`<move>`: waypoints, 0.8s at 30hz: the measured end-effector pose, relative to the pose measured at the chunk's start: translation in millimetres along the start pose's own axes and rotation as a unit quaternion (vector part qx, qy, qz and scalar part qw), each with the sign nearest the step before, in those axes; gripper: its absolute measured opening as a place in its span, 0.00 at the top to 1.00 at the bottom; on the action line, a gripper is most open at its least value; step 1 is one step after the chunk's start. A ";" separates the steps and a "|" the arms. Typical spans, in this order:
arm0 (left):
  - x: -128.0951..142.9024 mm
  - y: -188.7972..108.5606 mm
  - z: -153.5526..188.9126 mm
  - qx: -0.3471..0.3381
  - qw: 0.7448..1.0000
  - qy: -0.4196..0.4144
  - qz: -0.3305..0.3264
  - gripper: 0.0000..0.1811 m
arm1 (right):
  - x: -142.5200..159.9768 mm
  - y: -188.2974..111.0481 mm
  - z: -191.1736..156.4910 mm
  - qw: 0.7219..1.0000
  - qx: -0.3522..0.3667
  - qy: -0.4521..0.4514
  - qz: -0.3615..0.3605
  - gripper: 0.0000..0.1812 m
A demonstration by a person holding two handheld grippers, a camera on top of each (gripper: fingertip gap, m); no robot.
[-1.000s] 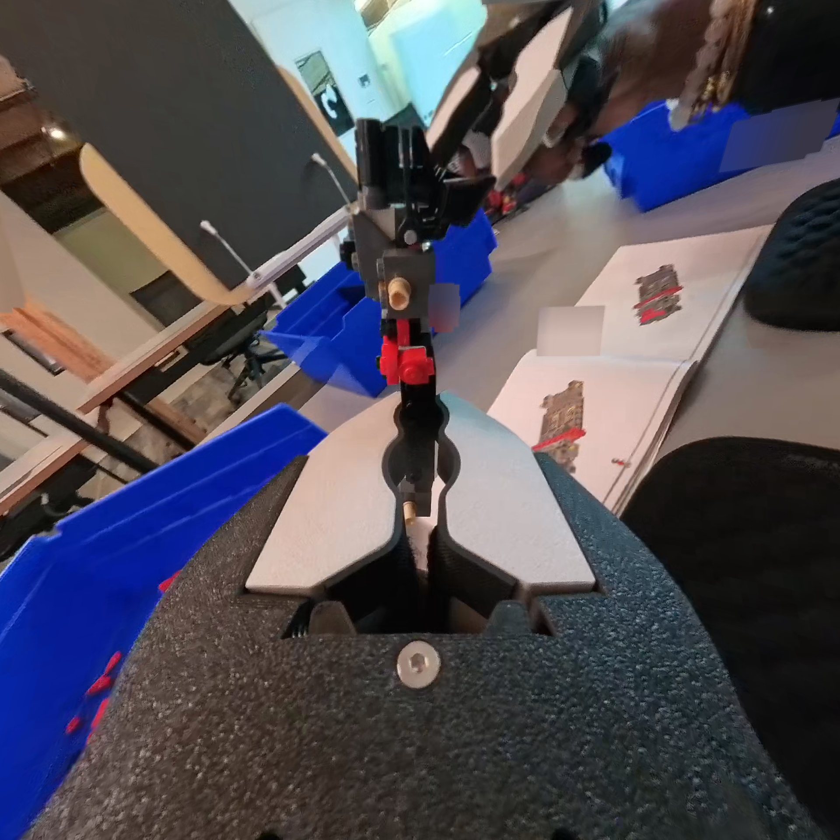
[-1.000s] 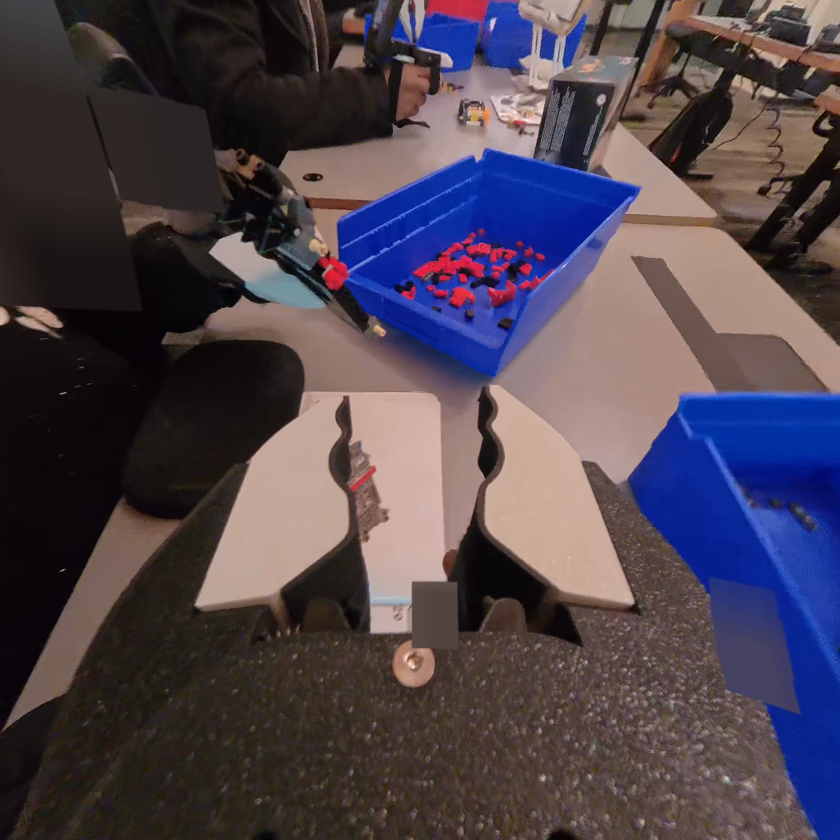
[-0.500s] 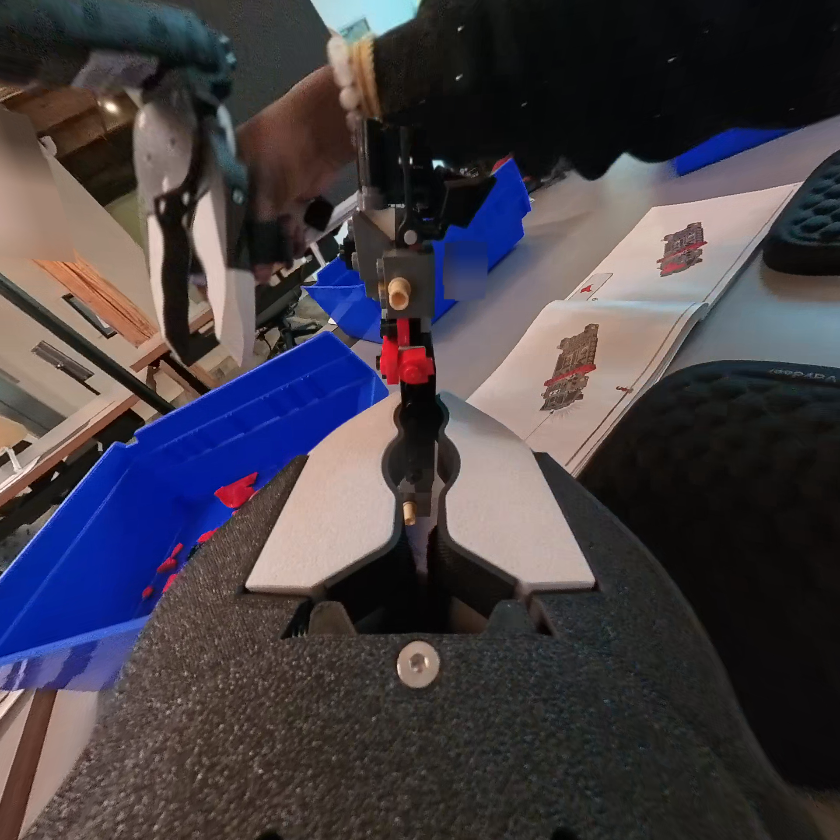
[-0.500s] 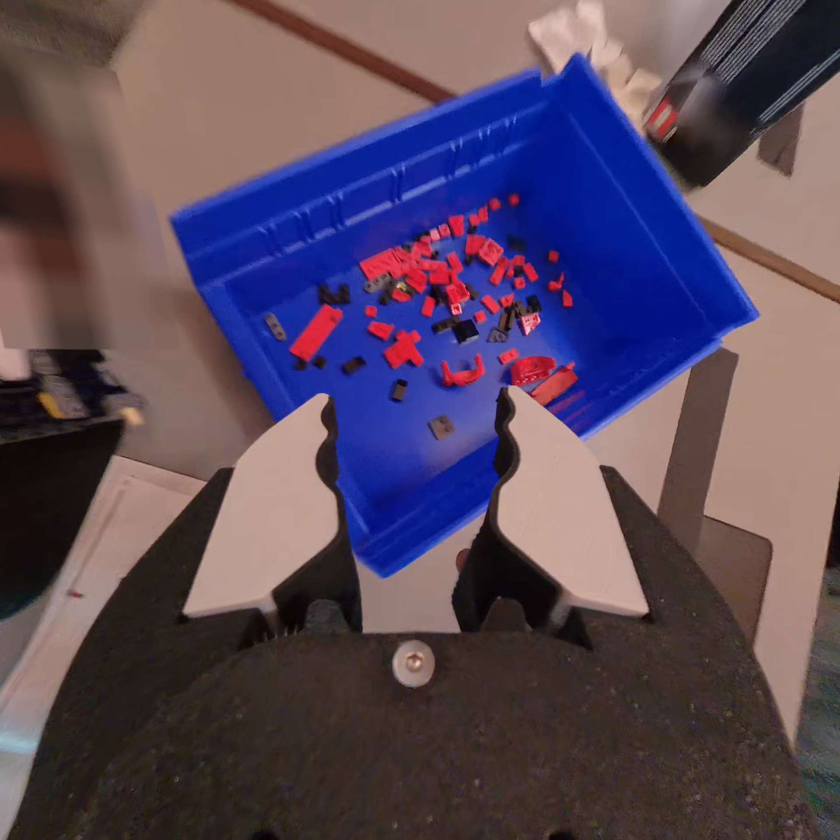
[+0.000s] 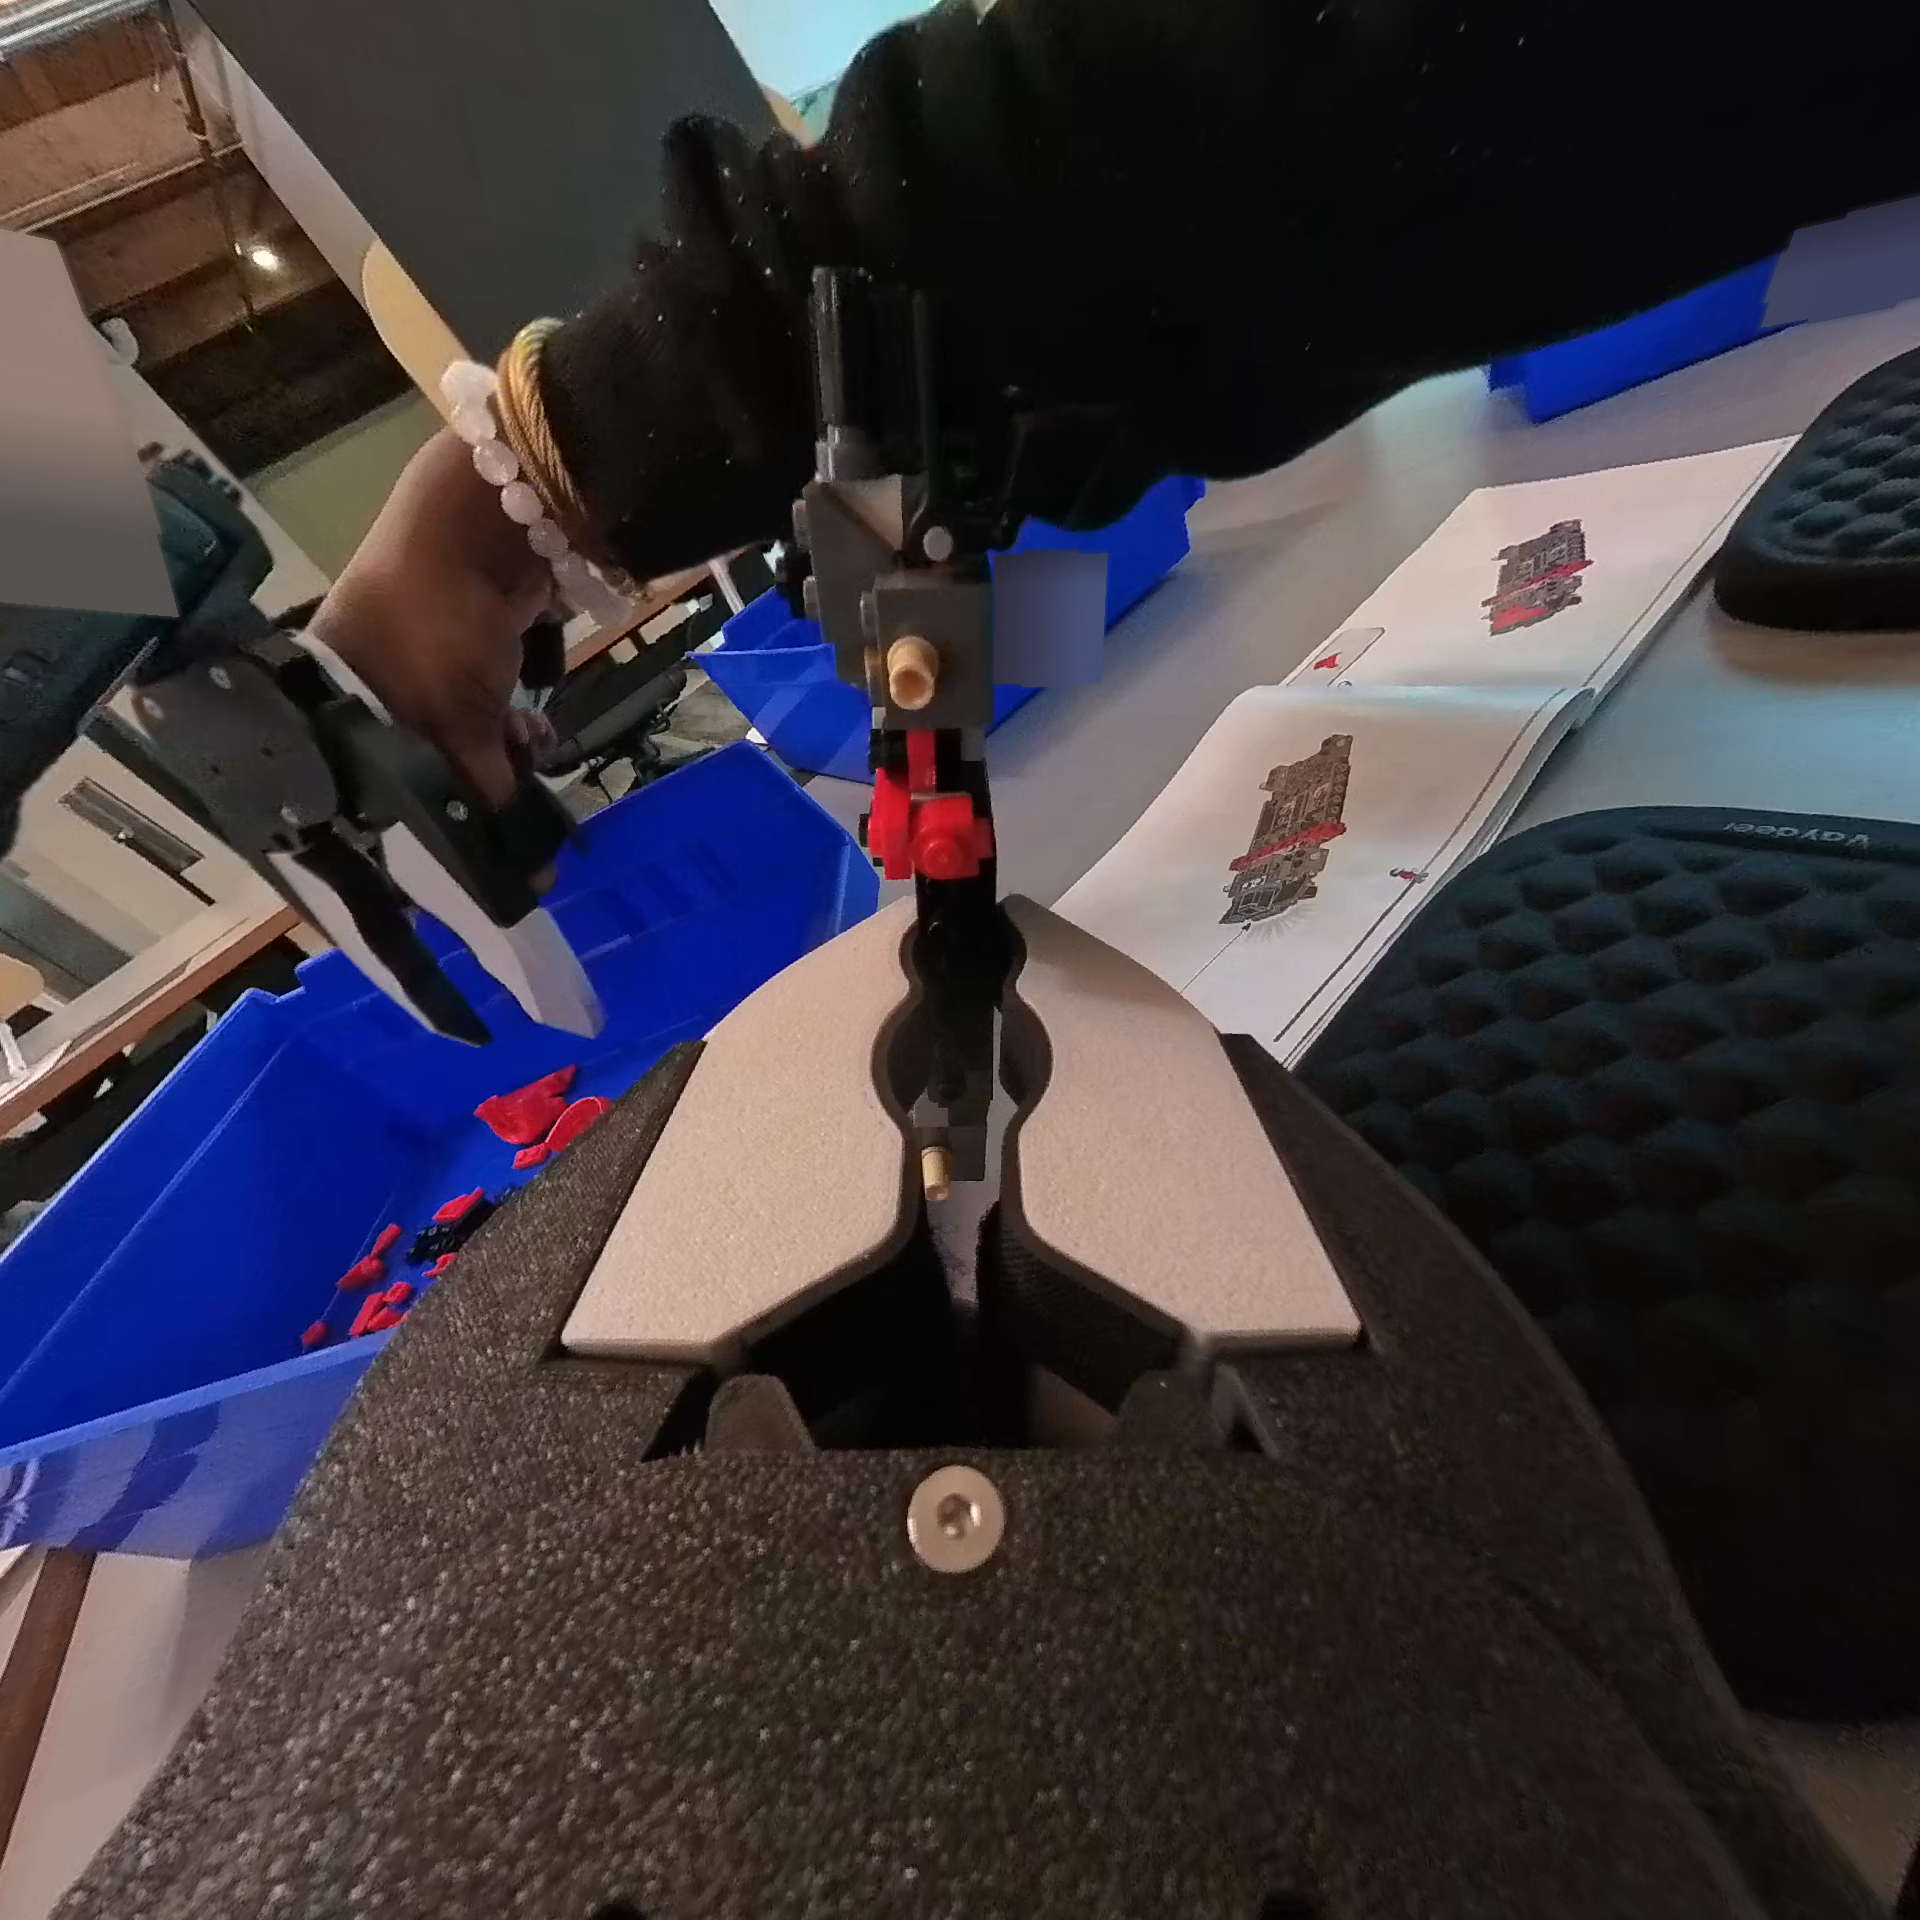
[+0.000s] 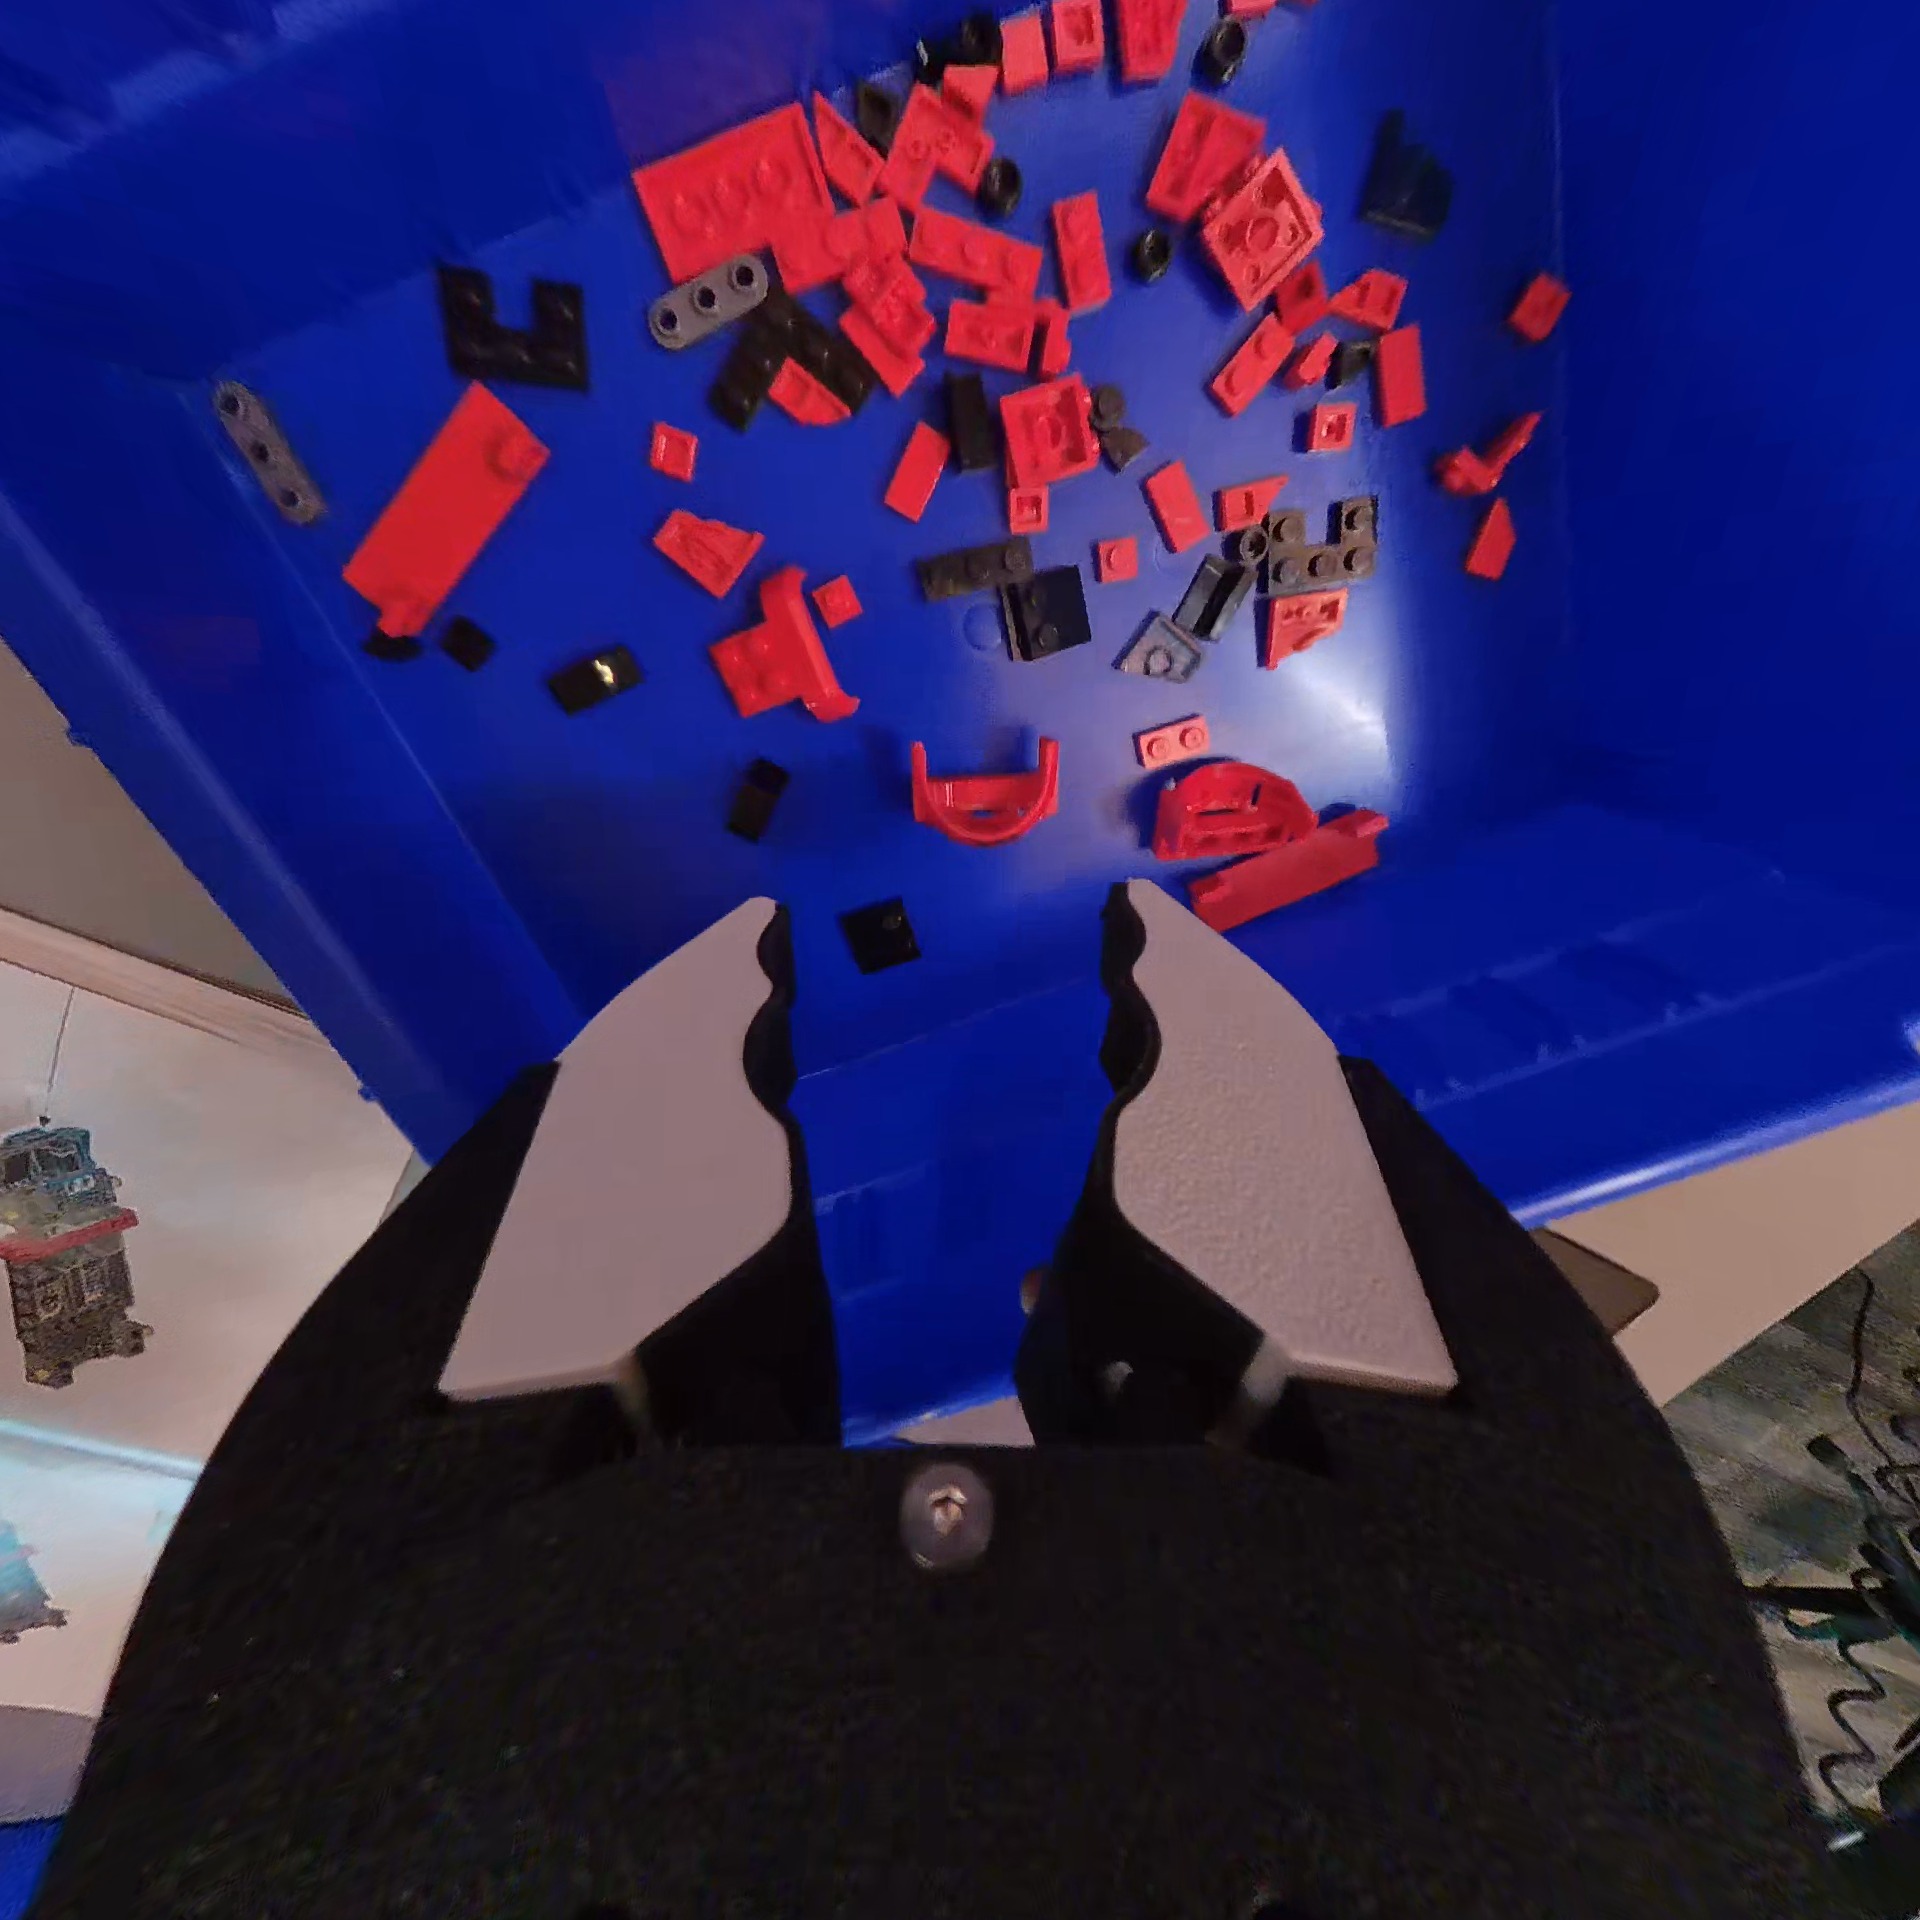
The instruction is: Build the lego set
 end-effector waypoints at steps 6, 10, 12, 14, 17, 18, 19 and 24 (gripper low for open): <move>2.4 1.0 -0.6 0.001 1.000 -0.004 0.000 0.96 | -9.0 16.0 5.5 1.000 -0.013 0.002 -0.017 0.70; 4.4 2.2 -0.1 0.003 1.000 -0.007 0.002 0.95 | -13.3 25.3 8.5 1.000 -0.020 0.005 -0.020 0.70; 5.4 3.4 0.5 0.005 1.000 -0.007 0.001 0.95 | -14.7 29.5 8.2 0.999 -0.021 -0.001 -0.026 0.70; 6.3 4.6 0.5 0.006 1.000 -0.009 0.002 0.95 | -15.6 34.1 7.9 0.999 -0.022 -0.005 -0.033 0.70; 8.5 6.6 -0.3 0.009 1.000 -0.013 0.003 0.95 | -17.4 40.3 9.3 0.999 -0.017 -0.004 -0.041 0.71; 9.3 7.3 -0.7 0.009 1.000 -0.013 0.002 0.95 | -18.6 41.5 9.9 0.999 -0.013 -0.004 -0.044 0.72; 10.3 8.0 -1.0 0.009 1.000 -0.014 0.002 0.95 | -20.2 42.5 10.4 0.999 -0.010 -0.006 -0.043 0.73; 13.1 10.4 -1.9 0.010 1.000 -0.020 0.001 0.95 | -21.9 51.5 13.1 0.998 -0.012 -0.011 -0.066 0.79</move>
Point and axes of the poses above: each gripper's, where its closed fingertips meet, y out along the fingers, x out of its underside, z = x × y across the jaws, the point moved 9 cm from there along -y, back along the fingers, and after that the axes turned 6 degrees about -x, right-handed, at the moved point
